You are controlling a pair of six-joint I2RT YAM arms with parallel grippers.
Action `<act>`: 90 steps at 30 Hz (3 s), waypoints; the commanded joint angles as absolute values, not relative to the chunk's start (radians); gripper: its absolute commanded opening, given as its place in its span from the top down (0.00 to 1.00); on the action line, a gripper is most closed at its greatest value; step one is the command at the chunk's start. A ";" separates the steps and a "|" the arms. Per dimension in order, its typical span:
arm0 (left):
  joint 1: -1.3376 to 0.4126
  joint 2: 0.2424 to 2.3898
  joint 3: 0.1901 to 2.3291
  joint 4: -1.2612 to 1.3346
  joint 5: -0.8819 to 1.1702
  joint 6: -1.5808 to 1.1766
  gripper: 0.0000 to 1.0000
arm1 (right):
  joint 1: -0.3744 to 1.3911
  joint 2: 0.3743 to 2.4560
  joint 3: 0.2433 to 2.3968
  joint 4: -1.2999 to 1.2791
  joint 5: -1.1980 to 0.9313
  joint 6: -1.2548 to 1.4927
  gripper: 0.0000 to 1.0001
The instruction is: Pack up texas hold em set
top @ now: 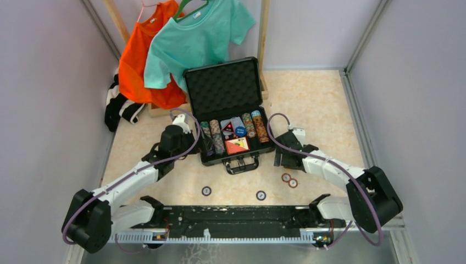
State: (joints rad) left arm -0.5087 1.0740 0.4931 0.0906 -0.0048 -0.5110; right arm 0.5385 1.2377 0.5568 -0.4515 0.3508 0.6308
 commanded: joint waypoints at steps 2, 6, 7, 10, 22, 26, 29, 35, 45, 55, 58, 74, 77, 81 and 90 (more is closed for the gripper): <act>-0.506 1.077 0.502 0.117 -0.001 -0.499 0.01 | 0.531 1.262 0.581 -0.417 0.394 0.641 0.28; -0.505 1.081 0.501 0.118 0.000 -0.498 0.01 | 0.531 1.262 0.580 -0.412 0.380 0.646 0.31; -0.506 1.083 0.502 0.118 0.000 -0.498 0.01 | 0.530 1.256 0.580 -0.415 0.375 0.646 0.31; -0.505 1.083 0.500 0.118 0.000 -0.498 0.01 | 0.531 1.221 0.566 -0.411 0.377 0.645 0.33; -0.506 1.077 0.495 0.118 0.003 -0.498 0.01 | 0.530 1.203 0.537 -0.410 0.371 0.651 0.40; -0.507 1.076 0.496 0.117 0.005 -0.499 0.01 | 0.531 1.197 0.541 -0.416 0.373 0.646 0.42; -0.506 1.074 0.496 0.116 0.002 -0.497 0.01 | 0.531 1.192 0.545 -0.419 0.373 0.640 0.46; -0.506 1.072 0.494 0.116 0.000 -0.498 0.01 | 0.531 1.189 0.547 -0.422 0.377 0.637 0.49; -0.506 1.071 0.494 0.117 0.000 -0.498 0.01 | 0.531 1.171 0.581 -0.454 0.397 0.622 0.52; -0.506 1.064 0.492 0.113 -0.003 -0.496 0.01 | 0.531 1.181 0.691 -0.481 0.376 0.574 0.52; -0.505 1.063 0.491 0.112 -0.002 -0.498 0.01 | 0.531 1.212 0.739 -0.484 0.371 0.559 0.51; -0.505 1.053 0.484 0.109 -0.017 -0.498 0.01 | 0.548 1.387 0.987 -0.460 0.328 0.478 0.51; -0.505 1.049 0.481 0.110 -0.018 -0.498 0.01 | 0.558 1.423 1.032 -0.465 0.329 0.468 0.51; -0.505 1.050 0.479 0.110 -0.017 -0.500 0.01 | 0.585 1.478 1.095 -0.464 0.337 0.455 0.51; -0.506 1.044 0.476 0.107 -0.018 -0.499 0.01 | 0.656 1.642 1.260 -0.470 0.348 0.446 0.51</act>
State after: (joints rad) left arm -0.5087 1.0645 0.4889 0.0898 -0.0113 -0.5041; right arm 0.6277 1.5974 1.1645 -0.4950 0.3336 0.4629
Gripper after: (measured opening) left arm 0.989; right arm 0.494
